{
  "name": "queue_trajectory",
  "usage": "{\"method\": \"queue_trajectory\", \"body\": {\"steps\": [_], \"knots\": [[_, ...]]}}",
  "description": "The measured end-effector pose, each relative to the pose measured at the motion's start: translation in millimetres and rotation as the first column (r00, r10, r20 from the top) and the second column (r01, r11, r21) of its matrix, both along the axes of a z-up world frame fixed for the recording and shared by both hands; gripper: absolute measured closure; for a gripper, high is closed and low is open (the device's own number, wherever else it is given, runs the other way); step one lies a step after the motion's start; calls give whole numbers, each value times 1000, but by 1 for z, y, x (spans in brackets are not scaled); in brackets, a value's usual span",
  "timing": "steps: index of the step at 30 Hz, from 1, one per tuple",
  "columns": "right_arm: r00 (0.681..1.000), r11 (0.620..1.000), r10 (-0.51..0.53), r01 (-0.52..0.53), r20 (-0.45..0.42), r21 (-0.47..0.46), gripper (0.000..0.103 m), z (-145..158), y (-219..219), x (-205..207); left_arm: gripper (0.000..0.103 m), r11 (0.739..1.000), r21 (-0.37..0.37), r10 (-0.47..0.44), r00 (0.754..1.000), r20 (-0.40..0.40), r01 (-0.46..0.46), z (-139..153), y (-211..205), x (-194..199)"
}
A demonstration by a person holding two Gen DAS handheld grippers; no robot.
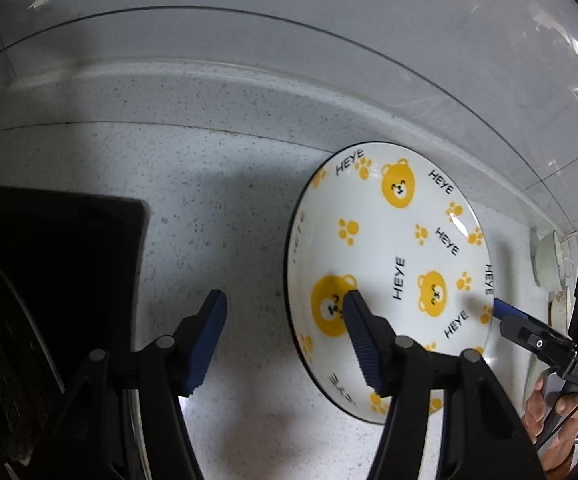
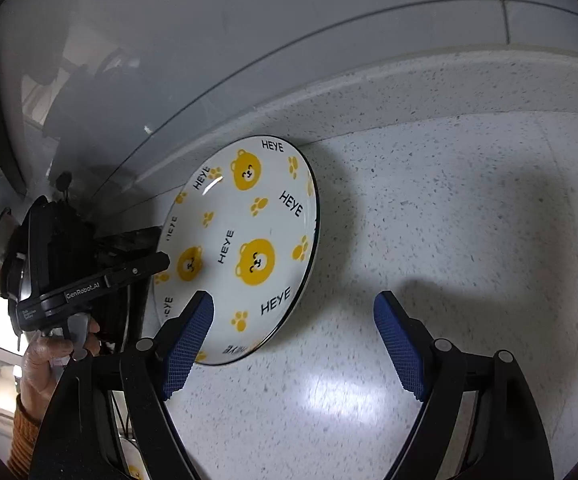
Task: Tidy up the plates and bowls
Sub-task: 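Grip the rim of the second bear-print plate with both grippers, then carry the second bear plate with both grippers and lower it onto the stack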
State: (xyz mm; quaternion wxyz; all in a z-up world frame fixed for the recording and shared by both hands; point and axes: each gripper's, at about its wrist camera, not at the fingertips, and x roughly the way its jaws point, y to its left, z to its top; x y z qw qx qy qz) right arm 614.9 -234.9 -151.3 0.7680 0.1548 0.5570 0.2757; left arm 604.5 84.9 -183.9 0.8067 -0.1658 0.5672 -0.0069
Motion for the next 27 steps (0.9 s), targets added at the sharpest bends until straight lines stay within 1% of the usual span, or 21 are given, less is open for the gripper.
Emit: {"method": "queue_trajectory", "body": {"steps": [2,5,7,8,10,12,14,16,17,19,20,24,25,27], "knots": [[1000,1000,11,-11,-6,-2,28,-4,4,5,45,1000,-10,-2,1000,-1,2,-2,0,3],[999,999,40,-40,-17,10,38,-8,12,12,45,999,-36,-6,1000,1,6,-6,1,8],[998,998,57,-57,-23,11,47,-11,16,17,49,999,-49,-13,1000,3,13,-8,1,11],[998,998,65,-64,-25,11,50,-12,18,18,53,998,-55,-17,1000,9,18,-8,1,12],[996,997,80,-80,-33,18,60,-13,20,19,58,997,-72,-25,1000,13,26,-8,2,14],[995,996,88,-87,-42,21,66,-17,21,21,76,995,-93,-34,999,6,35,-10,6,18],[995,996,88,-87,-42,20,71,-18,20,22,85,993,-109,-36,999,-4,36,-11,4,20],[995,996,87,-87,-46,17,79,-20,18,24,87,993,-116,-31,1000,-1,31,-13,5,22],[995,996,87,-86,-48,18,80,-20,15,24,88,992,-122,-28,1000,1,28,-14,5,21],[995,996,89,-89,-43,5,88,-20,12,25,88,991,-136,-12,1000,5,13,-15,6,19],[995,996,93,-93,-34,-4,90,-20,12,25,88,991,-133,-10,1000,7,11,-15,5,18],[996,995,88,-88,-10,-38,91,-17,13,25,88,993,-121,-9,1000,10,10,-14,1,11],[996,995,89,-89,-3,-48,91,-17,14,25,88,993,-119,-8,1000,11,9,-12,7,5],[995,993,96,-96,6,-66,91,-17,17,23,88,993,-116,-7,1000,15,8,-10,6,0]]}}
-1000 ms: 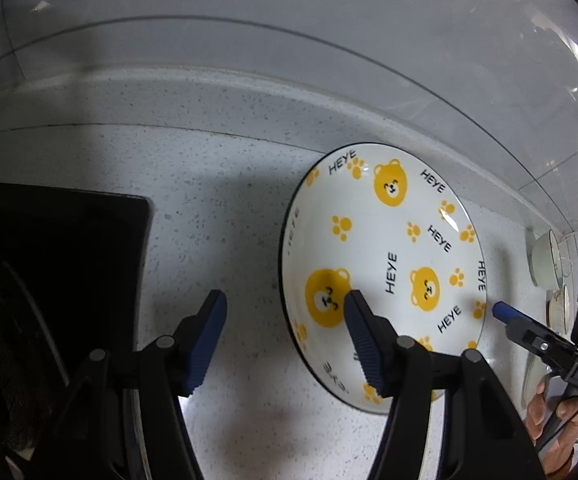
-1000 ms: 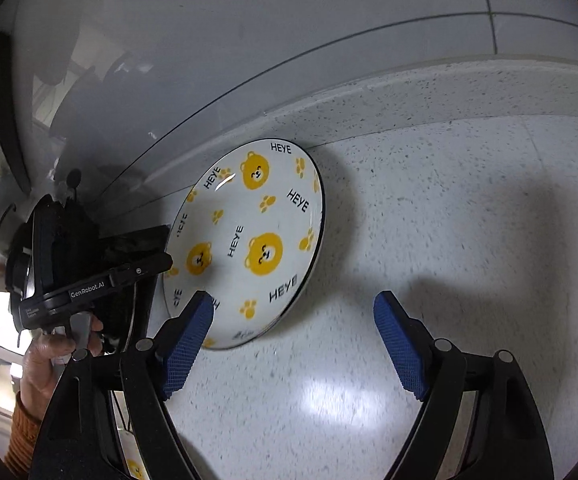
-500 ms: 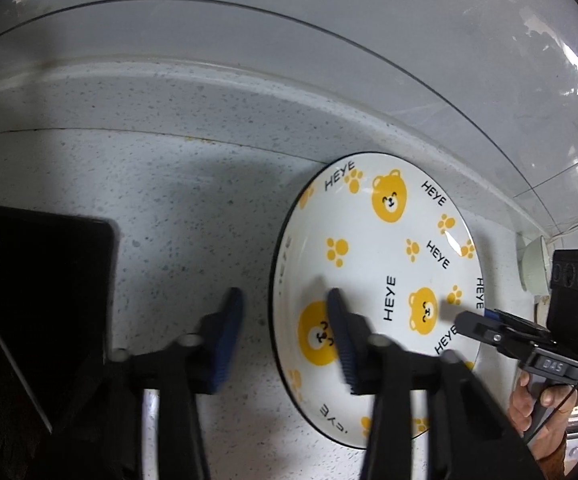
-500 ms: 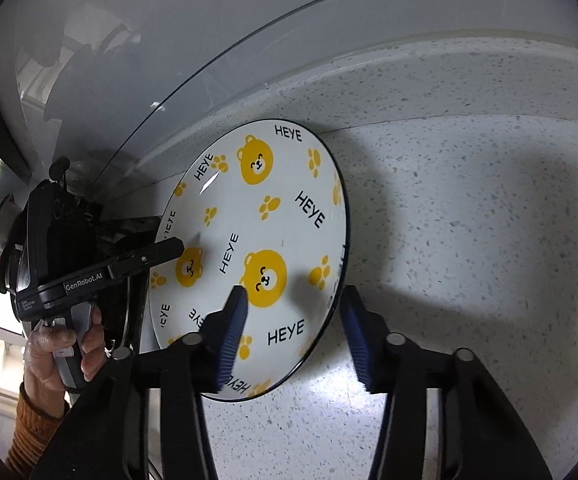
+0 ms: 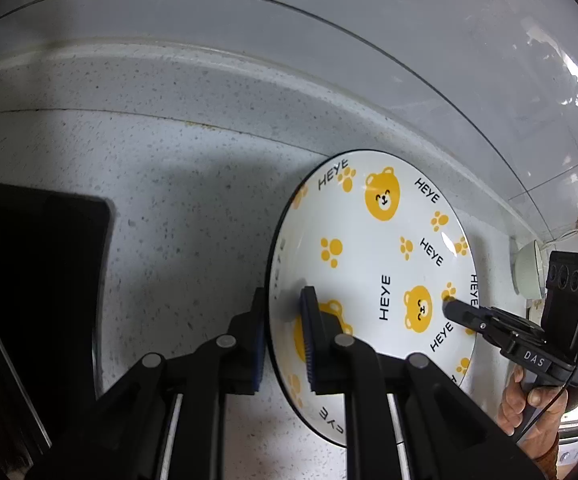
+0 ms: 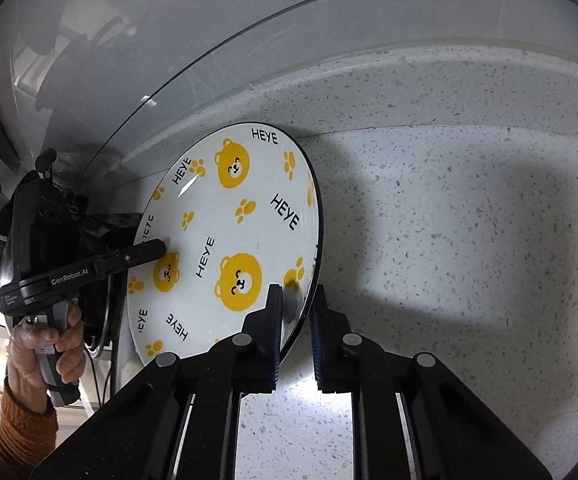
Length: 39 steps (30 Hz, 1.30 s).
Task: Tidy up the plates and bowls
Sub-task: 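Carry the second bear plate with both grippers and lower it onto the stack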
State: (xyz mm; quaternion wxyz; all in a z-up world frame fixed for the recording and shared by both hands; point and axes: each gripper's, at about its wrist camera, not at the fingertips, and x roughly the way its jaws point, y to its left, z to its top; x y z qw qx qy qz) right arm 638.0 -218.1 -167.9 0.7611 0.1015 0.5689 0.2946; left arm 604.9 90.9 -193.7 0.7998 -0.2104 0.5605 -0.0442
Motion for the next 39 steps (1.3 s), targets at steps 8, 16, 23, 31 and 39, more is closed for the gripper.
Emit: {"method": "queue_trajectory", "body": {"steps": [8,16,23,31,39], "knots": [[999,1000,-23,23,23,-6,91,11,-11,-19,88,999,14,-51,998,23,51,16,-16,-16],[996,997,-73,74,51,-15,91,39,-29,-72,88,996,-20,-89,994,58,91,47,-32,-70],[991,994,-101,104,88,-31,91,73,-26,-156,88,992,-41,-117,990,84,121,78,-29,-156],[988,994,-103,105,114,-11,91,91,-5,-253,88,989,-42,-136,985,106,141,104,-2,-270],[993,995,-104,104,58,3,90,63,16,-317,88,987,-75,-141,989,52,145,77,18,-343]]}}
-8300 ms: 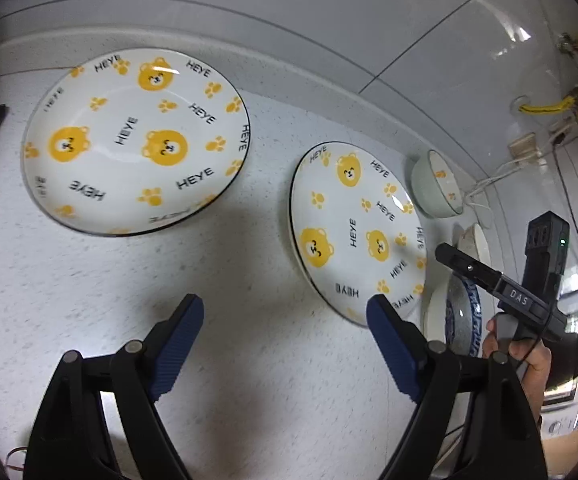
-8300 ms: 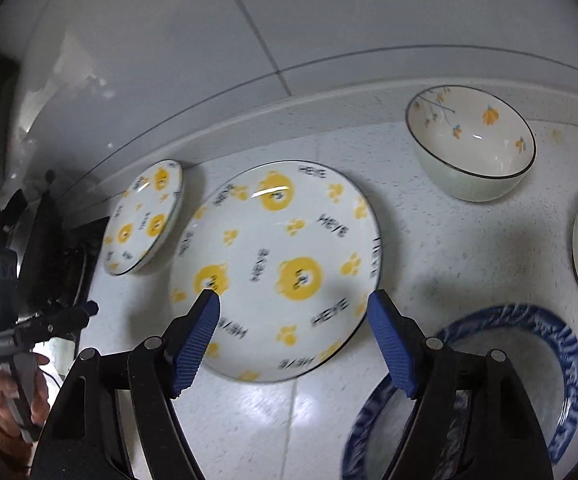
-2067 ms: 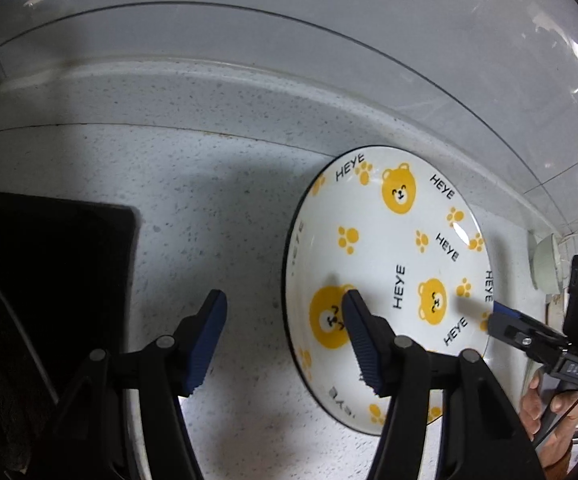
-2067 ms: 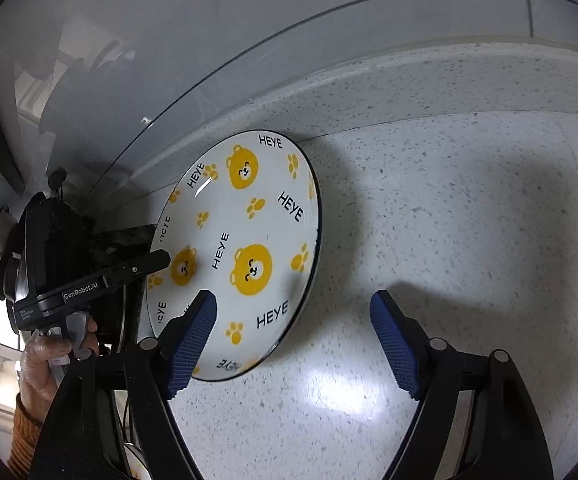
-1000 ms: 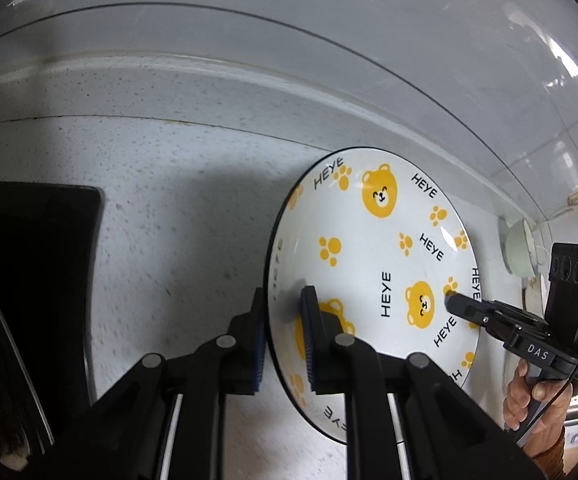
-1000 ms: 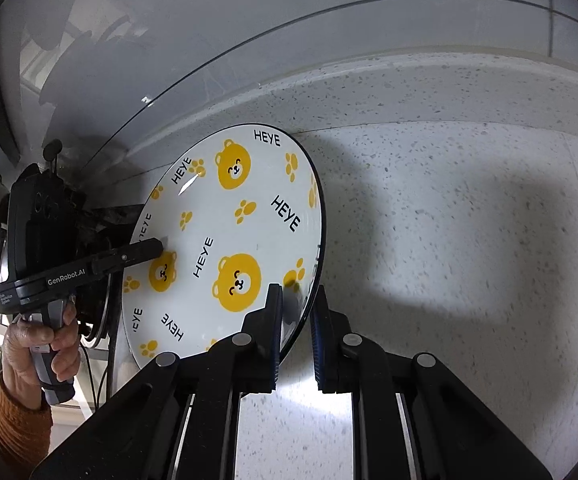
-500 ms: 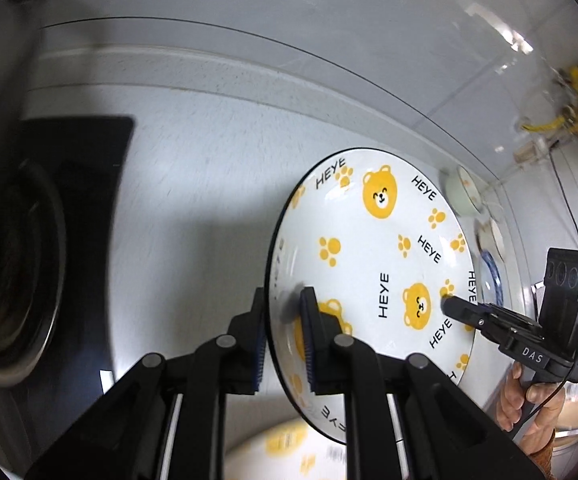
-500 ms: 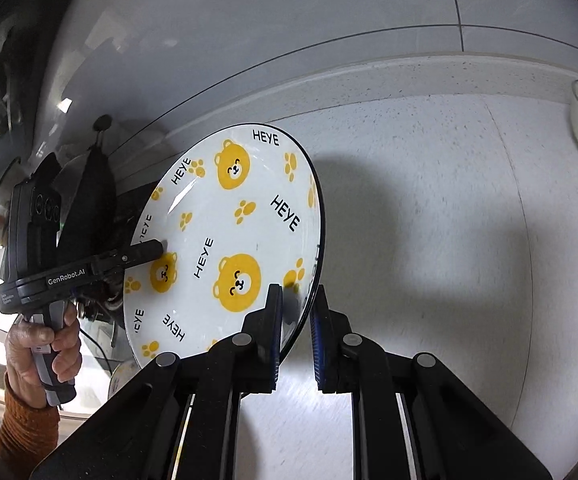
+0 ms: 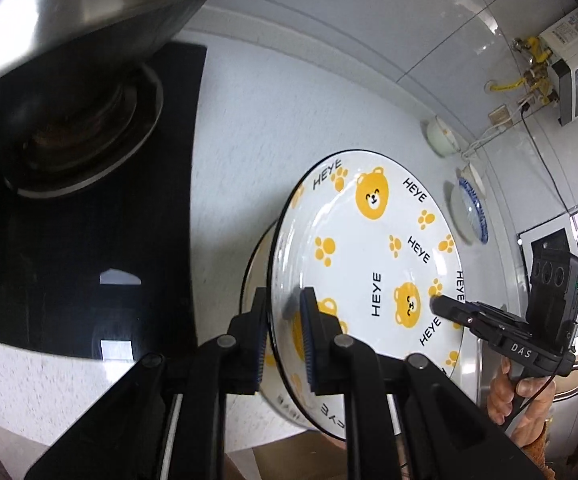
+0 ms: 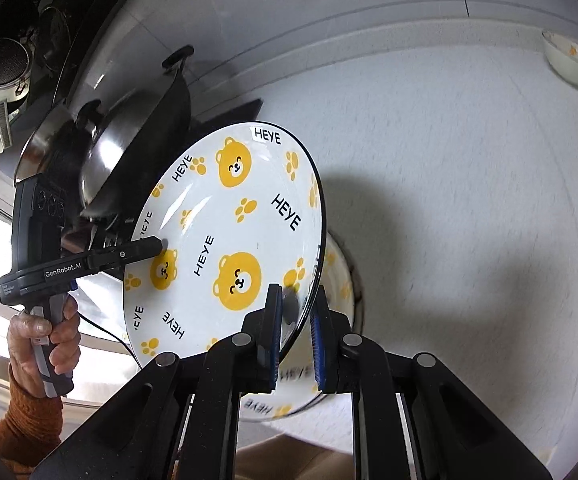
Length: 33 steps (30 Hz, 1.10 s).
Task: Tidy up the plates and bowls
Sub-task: 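Carry the second bear plate with both grippers and lower it onto the stack, then open both grippers and withdraw from the plate stack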
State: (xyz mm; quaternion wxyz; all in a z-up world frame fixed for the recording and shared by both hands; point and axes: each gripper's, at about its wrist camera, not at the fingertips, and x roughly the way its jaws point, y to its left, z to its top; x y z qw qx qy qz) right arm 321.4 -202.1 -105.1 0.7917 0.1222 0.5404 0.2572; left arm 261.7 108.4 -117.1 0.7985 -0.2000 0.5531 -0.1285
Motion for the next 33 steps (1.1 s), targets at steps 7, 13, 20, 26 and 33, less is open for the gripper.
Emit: {"method": "queue_trajectory", "body": {"steps": [7,13,20,26,33], "knots": [[996,999,-49,49,-68,-5,90,-27,-3,-19,89,999,7,-34,999,-26,34,-26,-13,-2],[993,997,-78,80,-86,14,90,-32,-18,-27,89,996,66,-53,999,-9,53,-25,-23,6],[992,996,-90,87,-91,-37,87,-32,-17,-29,89,987,142,-74,997,32,69,-22,-32,4],[995,997,-76,74,-68,-33,86,-25,-21,-30,89,990,137,-45,998,42,39,-20,-25,5],[997,994,-77,75,-11,-81,85,-16,-26,-38,87,991,130,-31,997,65,22,-14,-20,-5]]}}
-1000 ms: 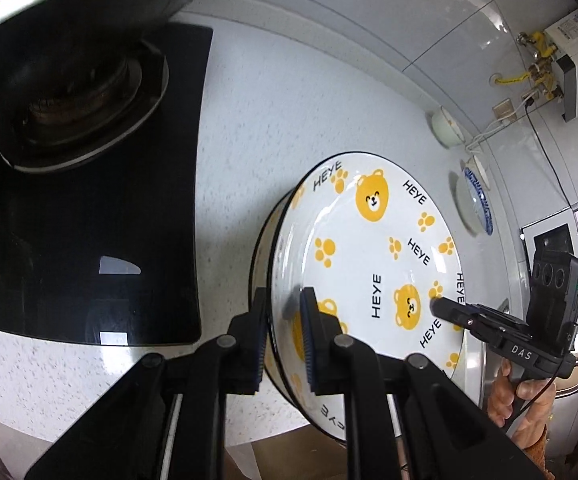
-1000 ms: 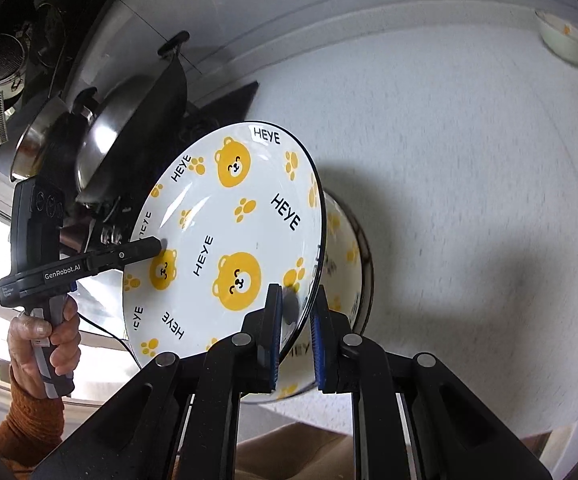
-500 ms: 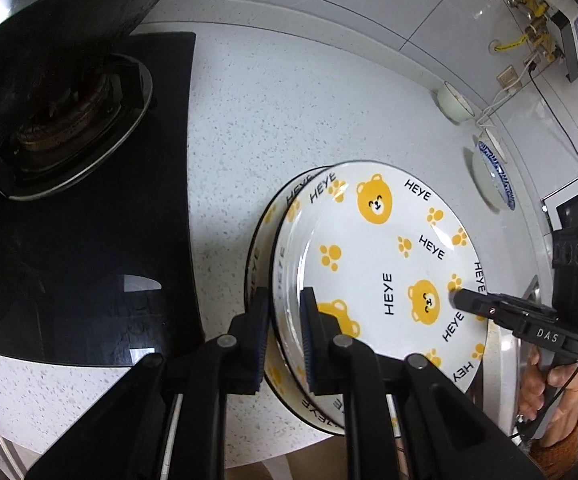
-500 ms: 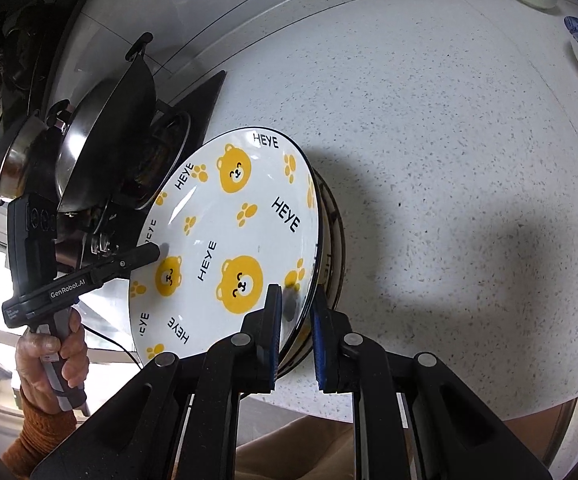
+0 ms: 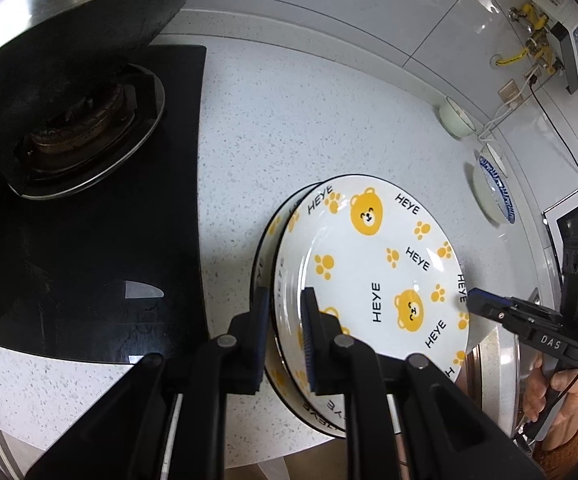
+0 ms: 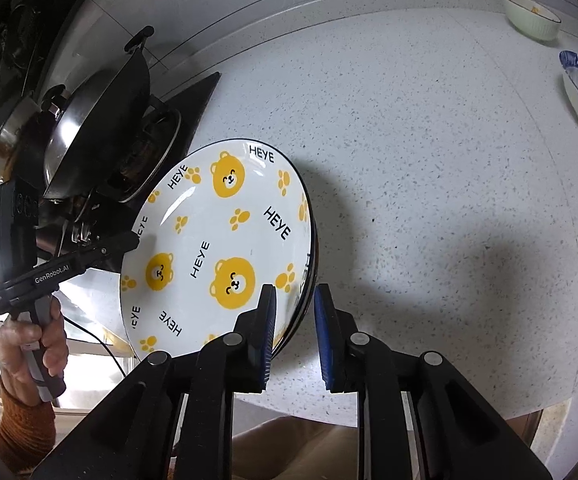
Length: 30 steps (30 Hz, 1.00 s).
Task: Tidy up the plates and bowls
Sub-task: 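Open both grippers and withdraw from the plate stack, then move both grippers to the rim of the blue-and-white patterned plate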
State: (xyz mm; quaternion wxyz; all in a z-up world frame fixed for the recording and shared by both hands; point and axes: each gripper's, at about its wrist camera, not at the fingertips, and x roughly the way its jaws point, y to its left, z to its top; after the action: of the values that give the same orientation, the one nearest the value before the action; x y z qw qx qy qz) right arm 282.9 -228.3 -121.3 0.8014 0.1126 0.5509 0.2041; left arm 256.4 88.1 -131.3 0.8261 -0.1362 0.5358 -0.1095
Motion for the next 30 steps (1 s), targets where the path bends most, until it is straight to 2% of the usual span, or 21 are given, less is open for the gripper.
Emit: {"method": "queue_trajectory", "body": {"steps": [2,7,12,16,18,19,21,25,28,30], "knots": [[1000,1000,-7,7,30,-21,83,7,-3,-4,87,1000,12,2,1000,15,-3,4,-1,-5],[992,997,-44,51,117,-61,61,27,-21,-22,84,997,76,5,998,64,-10,11,-3,-12],[985,992,-97,108,145,-70,56,38,-45,-39,74,997,68,21,993,115,-29,23,3,-13],[975,986,-146,158,170,-58,55,49,-72,-49,72,995,51,75,979,189,-86,42,3,-21],[968,982,-169,182,186,-53,51,55,-87,-51,71,996,26,75,971,227,-83,55,-5,-26],[964,980,-180,193,195,-55,48,57,-94,-51,68,997,15,68,965,252,-75,64,-14,-28],[956,974,-206,222,209,-55,45,62,-115,-48,51,999,1,44,957,287,-46,77,-36,-31],[941,958,-270,285,206,-46,44,68,-166,-36,47,997,-78,13,956,292,10,88,-86,-25],[931,948,-294,313,218,-58,40,74,-202,-28,45,987,-149,-17,968,252,56,86,-134,-12],[924,943,-304,327,231,-65,38,80,-224,-21,45,984,-168,-19,973,229,58,82,-168,-1]]}}
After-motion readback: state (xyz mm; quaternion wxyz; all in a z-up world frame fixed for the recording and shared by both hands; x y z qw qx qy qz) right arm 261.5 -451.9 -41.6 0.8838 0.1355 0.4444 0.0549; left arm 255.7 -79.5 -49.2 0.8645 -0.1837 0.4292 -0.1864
